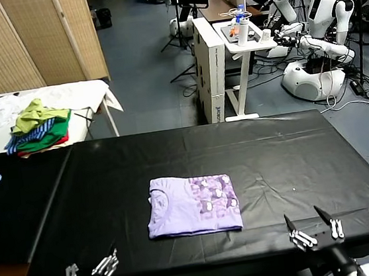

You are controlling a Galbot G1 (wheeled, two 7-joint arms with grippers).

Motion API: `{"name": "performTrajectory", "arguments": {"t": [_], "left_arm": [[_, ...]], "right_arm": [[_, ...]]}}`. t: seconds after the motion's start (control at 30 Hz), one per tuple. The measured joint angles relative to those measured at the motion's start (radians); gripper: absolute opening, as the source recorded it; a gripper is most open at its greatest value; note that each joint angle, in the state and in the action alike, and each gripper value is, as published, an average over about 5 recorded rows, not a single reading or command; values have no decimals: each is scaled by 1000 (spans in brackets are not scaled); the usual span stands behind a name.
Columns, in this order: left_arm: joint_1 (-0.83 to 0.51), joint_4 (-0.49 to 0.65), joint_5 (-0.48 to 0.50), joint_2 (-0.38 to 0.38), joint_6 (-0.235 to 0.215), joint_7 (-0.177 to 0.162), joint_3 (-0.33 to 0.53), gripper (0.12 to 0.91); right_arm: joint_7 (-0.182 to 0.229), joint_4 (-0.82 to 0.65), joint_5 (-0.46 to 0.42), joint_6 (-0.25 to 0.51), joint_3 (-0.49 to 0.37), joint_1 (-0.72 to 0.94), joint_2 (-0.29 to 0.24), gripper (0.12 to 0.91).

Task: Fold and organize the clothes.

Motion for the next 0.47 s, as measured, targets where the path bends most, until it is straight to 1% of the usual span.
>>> {"name": "performTrajectory", "arguments": {"t": [0.2,0.47], "left_arm": [[12,-13,22,2,4,3,0,907],[15,-12,38,1,7,10,1,907]], "right_arm": [[-1,15,0,5,4,-54,3,907],[-1,20,0,6,5,-73,5,907]]}}
